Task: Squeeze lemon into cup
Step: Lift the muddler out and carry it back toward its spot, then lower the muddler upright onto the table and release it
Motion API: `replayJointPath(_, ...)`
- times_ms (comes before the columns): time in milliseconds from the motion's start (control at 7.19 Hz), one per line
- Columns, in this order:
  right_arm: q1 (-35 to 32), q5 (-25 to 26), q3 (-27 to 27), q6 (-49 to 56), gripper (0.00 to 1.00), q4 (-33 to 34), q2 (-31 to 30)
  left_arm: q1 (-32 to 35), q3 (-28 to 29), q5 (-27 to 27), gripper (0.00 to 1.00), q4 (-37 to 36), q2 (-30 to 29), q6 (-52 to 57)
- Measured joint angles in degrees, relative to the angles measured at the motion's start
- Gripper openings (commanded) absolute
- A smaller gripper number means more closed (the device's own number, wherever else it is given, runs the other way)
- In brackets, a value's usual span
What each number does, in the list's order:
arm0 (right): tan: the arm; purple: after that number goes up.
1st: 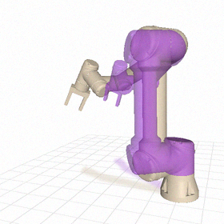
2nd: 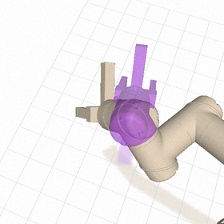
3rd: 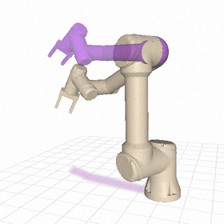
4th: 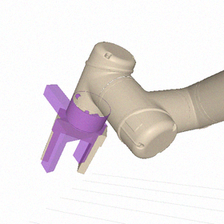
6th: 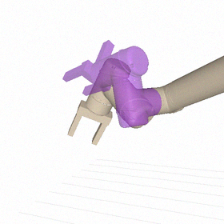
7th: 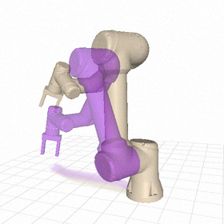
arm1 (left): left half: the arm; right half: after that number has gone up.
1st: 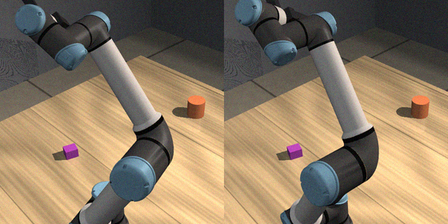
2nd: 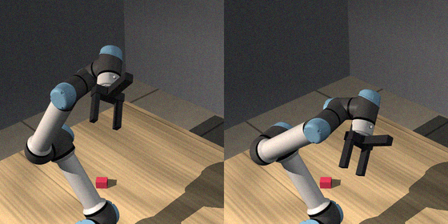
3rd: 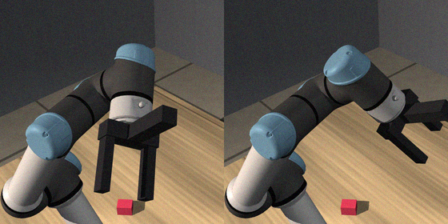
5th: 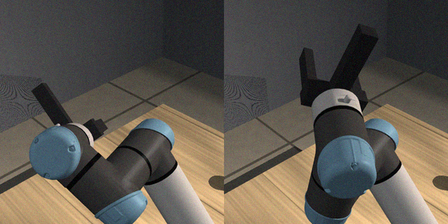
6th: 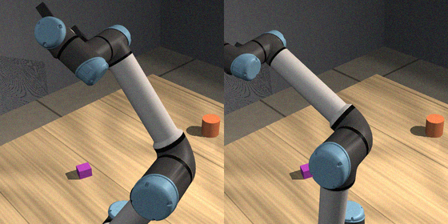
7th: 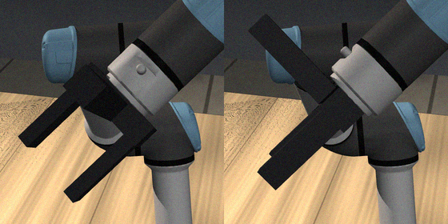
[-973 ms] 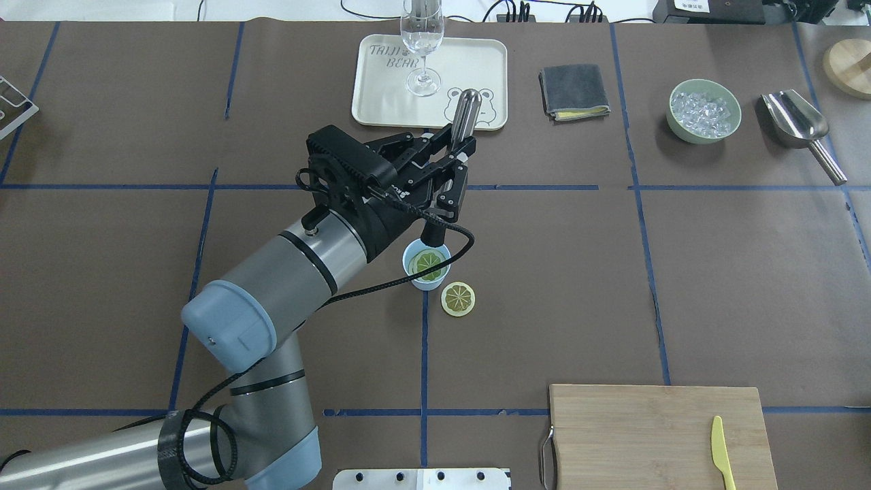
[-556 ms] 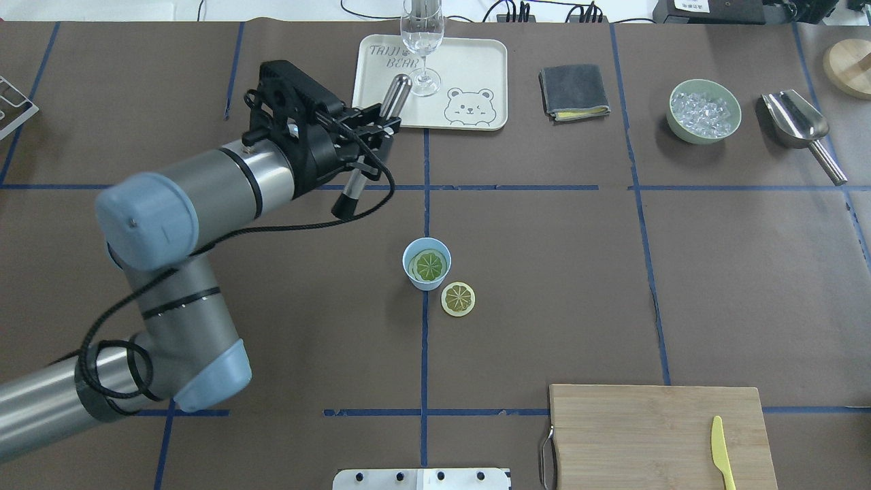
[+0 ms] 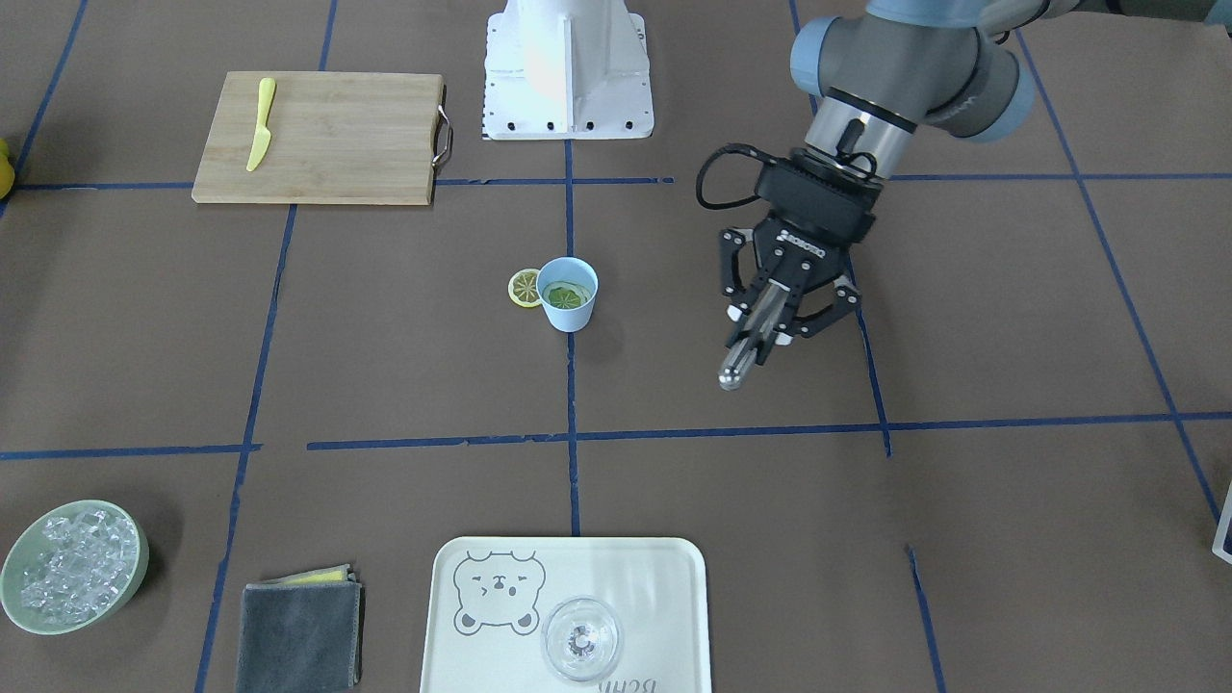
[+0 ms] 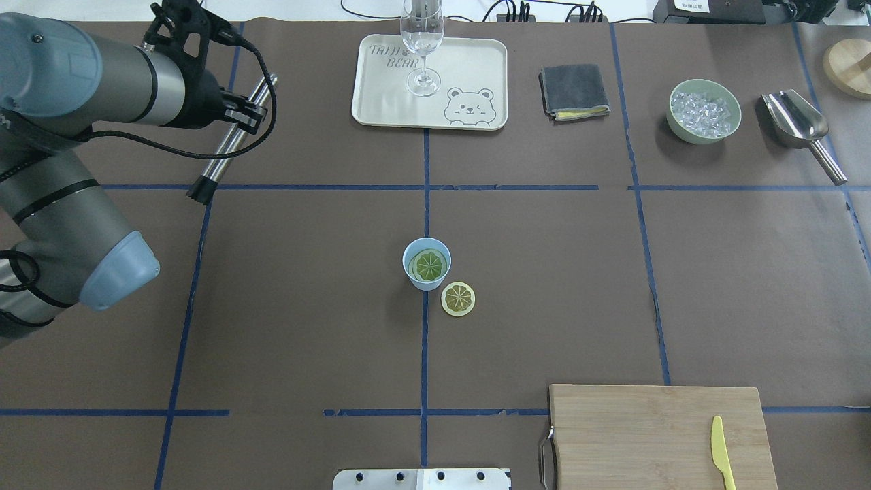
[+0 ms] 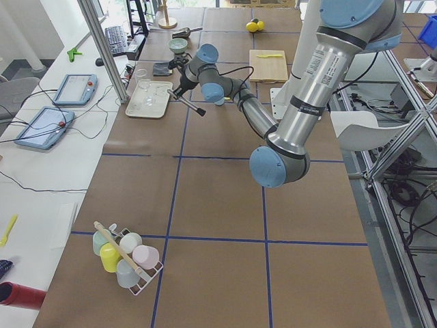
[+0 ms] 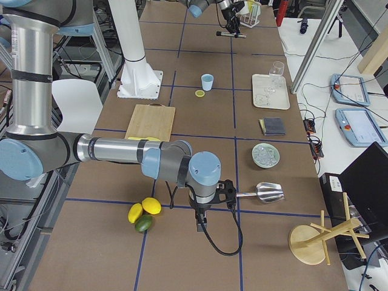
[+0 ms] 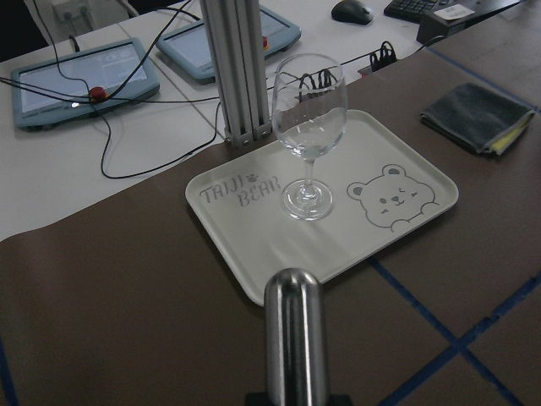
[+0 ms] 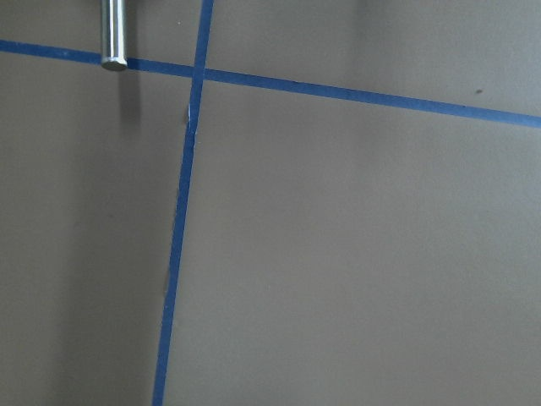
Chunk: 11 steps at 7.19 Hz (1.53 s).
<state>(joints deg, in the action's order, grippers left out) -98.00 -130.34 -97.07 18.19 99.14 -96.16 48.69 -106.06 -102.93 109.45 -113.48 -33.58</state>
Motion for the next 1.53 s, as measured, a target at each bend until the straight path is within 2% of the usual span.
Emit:
replayJointPath(278,0.0,0.0,0.26,-0.02,1.0,-0.7,0.06,0.66,-0.12,-0.65,0.0,-2.79,5.83,-7.08)
replayJointPath(695,0.0,-0.06,3.59,-0.26,1.0,-6.47,0.08,0.04,2.3,-0.2,0.0,-2.52,10.68,-25.43)
replayJointPath(834,0.0,-0.1,3.94,-0.38,1.0,-7.23,0.12,-0.68,3.15,0.98,0.0,-1.18,12.06,-27.53)
replayJointPath(1251,0.0,-0.25,3.99,-0.52,1.0,-7.63,0.48,-6.42,6.39,5.14,0.0,9.89,15.8,-28.29)
replayJointPath(1529,0.0,-0.27,4.05,-0.52,1.0,-7.65,0.67,-8.61,7.39,6.41,0.0,11.46,16.08,-27.03)
